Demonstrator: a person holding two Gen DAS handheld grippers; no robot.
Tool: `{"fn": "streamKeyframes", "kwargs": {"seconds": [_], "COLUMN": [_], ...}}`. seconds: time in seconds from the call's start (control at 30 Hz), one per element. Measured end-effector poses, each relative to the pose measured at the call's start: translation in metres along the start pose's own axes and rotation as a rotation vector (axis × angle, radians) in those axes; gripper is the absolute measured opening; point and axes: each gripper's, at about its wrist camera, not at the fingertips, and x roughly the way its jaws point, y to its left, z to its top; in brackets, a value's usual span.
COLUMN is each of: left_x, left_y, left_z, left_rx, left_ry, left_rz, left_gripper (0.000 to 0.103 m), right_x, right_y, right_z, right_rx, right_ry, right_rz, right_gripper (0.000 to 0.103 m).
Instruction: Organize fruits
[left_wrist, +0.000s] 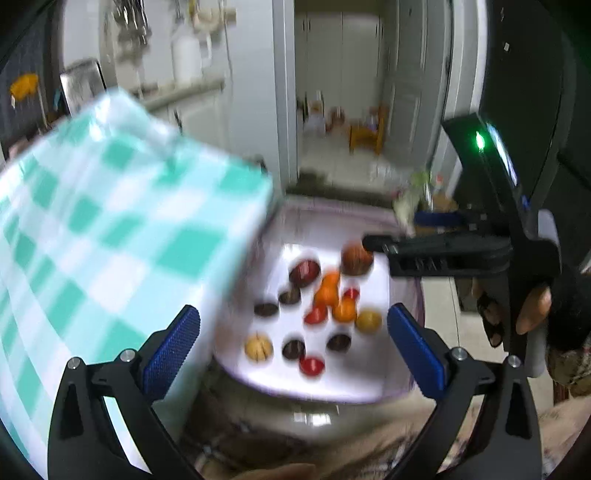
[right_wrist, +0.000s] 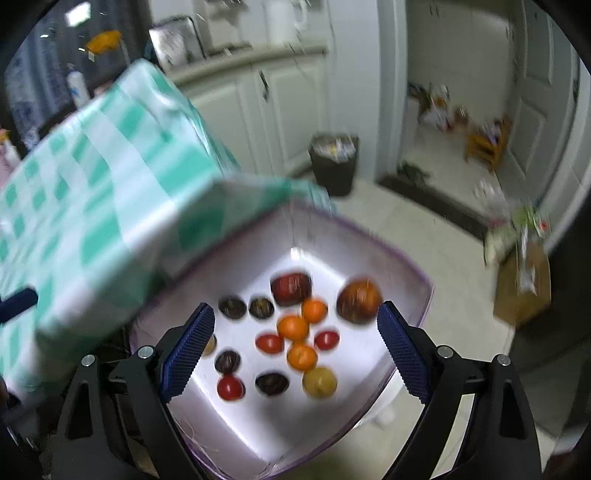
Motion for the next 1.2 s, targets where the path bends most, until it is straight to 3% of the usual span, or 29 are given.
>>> {"fn": "streamKeyframes", "kwargs": {"seconds": [0.07, 0.2, 0.43, 1.2], "left_x": [0.016, 0.034, 0.045, 0.048], "left_y": [-0.002, -0.003, 0.009, 0.008], "left_z": [-0.011, -0.022, -0.028, -0.025], "left_rx": [0.010, -0.007, -0.059, -0.039], "left_ry": [0.088, 0.159, 0.187, 0.192], "left_rz": [-0.012, -0.016, -0.012, 0.016], "left_gripper": [0.101, 0.101, 0.101, 0.101], "right_x": [0.019, 0.044, 0.064, 0.075], "right_y": [0.006, 0.018, 0.029, 0.027], "right_z": [-0.009, -0.021, -0.032, -0.040], "right_rx": [0.034, 0.049, 0.040, 0.100], "right_ry": [0.081, 0.164, 0.201, 0.226], "right_rz": [-0.017, -0.047, -0.105, -0.095], "right_gripper": [0.087, 0.087, 0.087, 0.087]}}
